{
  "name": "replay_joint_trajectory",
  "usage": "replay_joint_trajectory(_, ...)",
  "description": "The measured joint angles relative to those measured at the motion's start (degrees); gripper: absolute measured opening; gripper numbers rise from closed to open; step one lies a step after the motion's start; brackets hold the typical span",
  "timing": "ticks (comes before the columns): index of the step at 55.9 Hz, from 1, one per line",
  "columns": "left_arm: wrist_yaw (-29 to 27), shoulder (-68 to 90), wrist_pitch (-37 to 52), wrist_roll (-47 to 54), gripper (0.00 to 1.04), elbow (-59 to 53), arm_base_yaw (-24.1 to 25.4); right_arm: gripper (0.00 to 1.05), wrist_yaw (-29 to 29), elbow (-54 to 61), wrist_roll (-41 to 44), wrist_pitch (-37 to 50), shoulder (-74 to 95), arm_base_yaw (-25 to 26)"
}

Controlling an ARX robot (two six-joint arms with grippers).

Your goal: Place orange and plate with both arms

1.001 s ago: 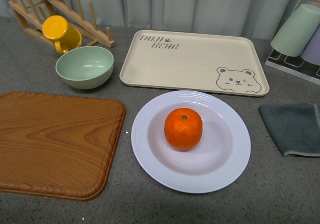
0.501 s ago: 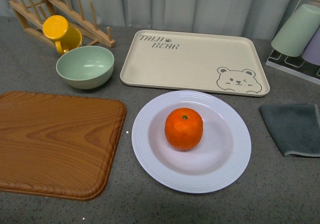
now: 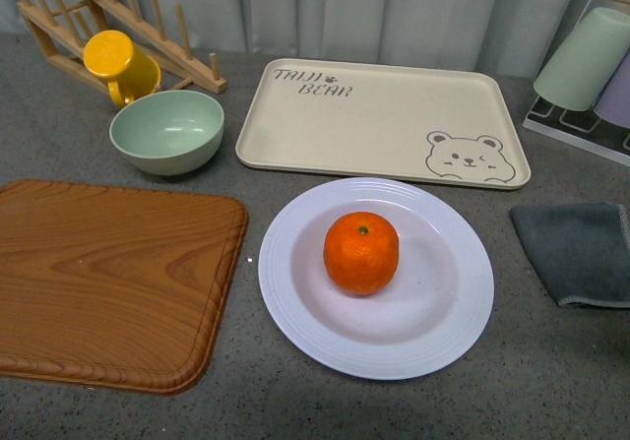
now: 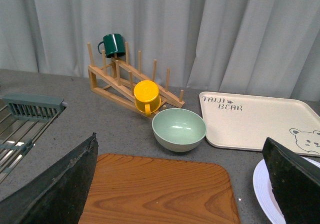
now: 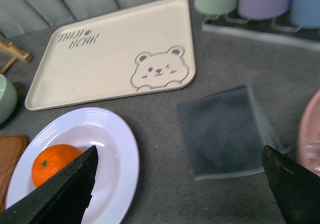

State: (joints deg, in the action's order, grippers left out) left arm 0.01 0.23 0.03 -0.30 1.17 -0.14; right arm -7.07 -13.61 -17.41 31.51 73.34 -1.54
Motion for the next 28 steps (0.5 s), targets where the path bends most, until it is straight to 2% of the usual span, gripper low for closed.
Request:
replay_joint_trajectory(10,-0.02,0.0,0.0,0.0,0.98,0.0,0.0,0.96,-6.8,-4.68,-10.29,6.03,17.57,-2.16)
replay_joint_trajectory(28,-0.02,0.0,0.0,0.0,0.98,0.0,0.0,0.96,-18.97,-13.35,-25.49,9.68,38.84,-3.87)
